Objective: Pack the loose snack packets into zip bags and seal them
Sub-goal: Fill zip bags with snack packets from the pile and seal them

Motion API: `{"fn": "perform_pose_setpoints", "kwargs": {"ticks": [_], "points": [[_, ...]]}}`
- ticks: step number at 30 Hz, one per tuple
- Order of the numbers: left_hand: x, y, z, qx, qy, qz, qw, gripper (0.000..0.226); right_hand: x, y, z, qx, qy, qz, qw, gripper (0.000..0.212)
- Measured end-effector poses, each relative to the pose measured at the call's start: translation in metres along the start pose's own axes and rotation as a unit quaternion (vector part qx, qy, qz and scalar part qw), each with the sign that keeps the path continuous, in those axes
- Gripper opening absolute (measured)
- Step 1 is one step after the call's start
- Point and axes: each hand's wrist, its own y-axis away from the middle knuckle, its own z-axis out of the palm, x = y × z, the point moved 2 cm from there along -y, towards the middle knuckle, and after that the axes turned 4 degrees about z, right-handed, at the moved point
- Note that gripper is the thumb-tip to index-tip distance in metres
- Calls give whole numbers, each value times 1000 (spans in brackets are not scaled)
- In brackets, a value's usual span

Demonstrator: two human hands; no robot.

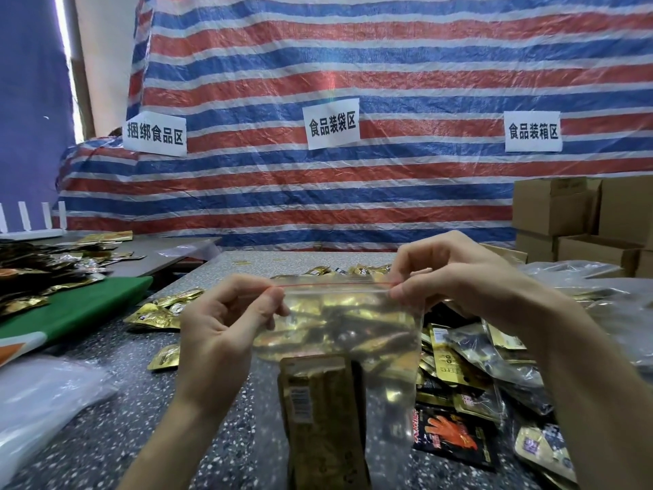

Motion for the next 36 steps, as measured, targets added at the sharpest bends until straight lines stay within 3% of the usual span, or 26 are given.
{"fn": "perform_pose_setpoints", "kwargs": {"ticks": [3,5,8,11,19,31,36], "points": [[9,-2,1,6,-89,-46,995,15,-4,-1,3,-7,21,-5,1000,9],[26,-6,8,-21,-247,22,968,37,-6,-2,4,-3,50,-8,999,9],[53,-16,35,-142,-403,144,892,41,-10,-3,9,-5,85,-20,996,9],[62,-29,60,-261,-444,125,848,38,-13,-2,12,-13,82,-43,996,11],[52,-48,66,-344,-340,60,873,25,-15,4,7,3,105,-50,993,4],[52,-44,65,-304,-322,75,893,30,-19,4,11,32,113,-60,991,5],[50,-43,63,-273,-310,46,910,30,-18,3,11,35,118,-64,990,8]]}}
